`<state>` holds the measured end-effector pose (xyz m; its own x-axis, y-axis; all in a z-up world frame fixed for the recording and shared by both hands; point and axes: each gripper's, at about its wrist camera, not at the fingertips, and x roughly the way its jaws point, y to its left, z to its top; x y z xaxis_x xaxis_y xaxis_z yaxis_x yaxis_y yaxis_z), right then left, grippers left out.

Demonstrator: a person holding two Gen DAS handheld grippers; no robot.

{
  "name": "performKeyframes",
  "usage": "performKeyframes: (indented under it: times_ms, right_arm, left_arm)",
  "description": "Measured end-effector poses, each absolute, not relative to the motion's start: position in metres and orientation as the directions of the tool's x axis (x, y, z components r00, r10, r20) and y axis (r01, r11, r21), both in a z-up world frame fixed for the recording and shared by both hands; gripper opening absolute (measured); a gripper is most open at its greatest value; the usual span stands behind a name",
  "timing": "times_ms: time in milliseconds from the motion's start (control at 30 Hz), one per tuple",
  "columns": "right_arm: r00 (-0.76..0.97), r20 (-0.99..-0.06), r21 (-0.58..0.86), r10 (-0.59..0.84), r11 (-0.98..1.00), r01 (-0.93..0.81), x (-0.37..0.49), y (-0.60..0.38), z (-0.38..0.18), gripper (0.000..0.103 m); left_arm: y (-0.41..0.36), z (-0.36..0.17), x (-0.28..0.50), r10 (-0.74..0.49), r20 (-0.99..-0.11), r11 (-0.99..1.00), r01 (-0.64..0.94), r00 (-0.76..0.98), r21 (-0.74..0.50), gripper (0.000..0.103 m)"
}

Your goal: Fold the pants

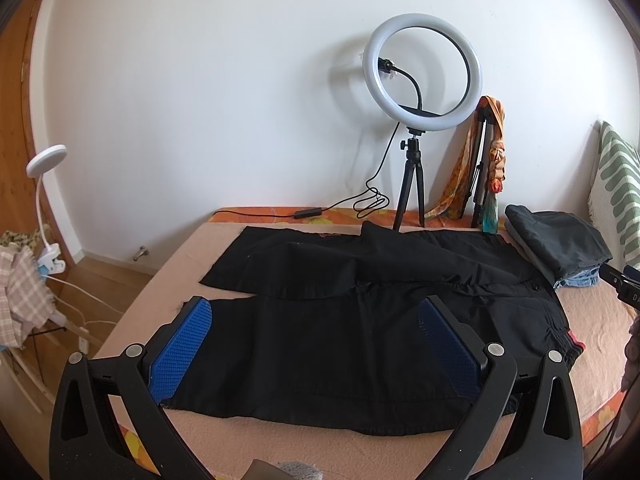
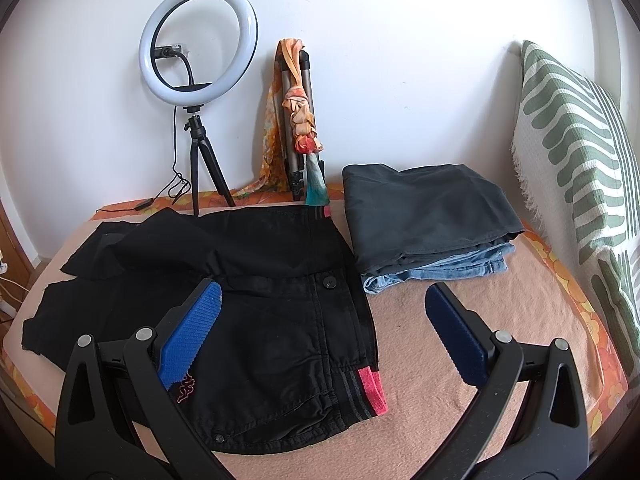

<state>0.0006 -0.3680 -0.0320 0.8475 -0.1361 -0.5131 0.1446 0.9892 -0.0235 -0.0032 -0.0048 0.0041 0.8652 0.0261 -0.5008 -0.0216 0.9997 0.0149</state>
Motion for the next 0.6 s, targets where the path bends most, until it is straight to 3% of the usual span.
performKeyframes:
  times_ms: [600]
  right_arm:
    - [0.847,-0.515,-0.018,-0.134,0.989,0.145,0.0018,-0.3684,-0.0324,0.103]
  left_arm:
    - [-0.0055,0.0000,-0.0025,0.024,-0.507,1.000,-0.017,0.861,0.018,0.103]
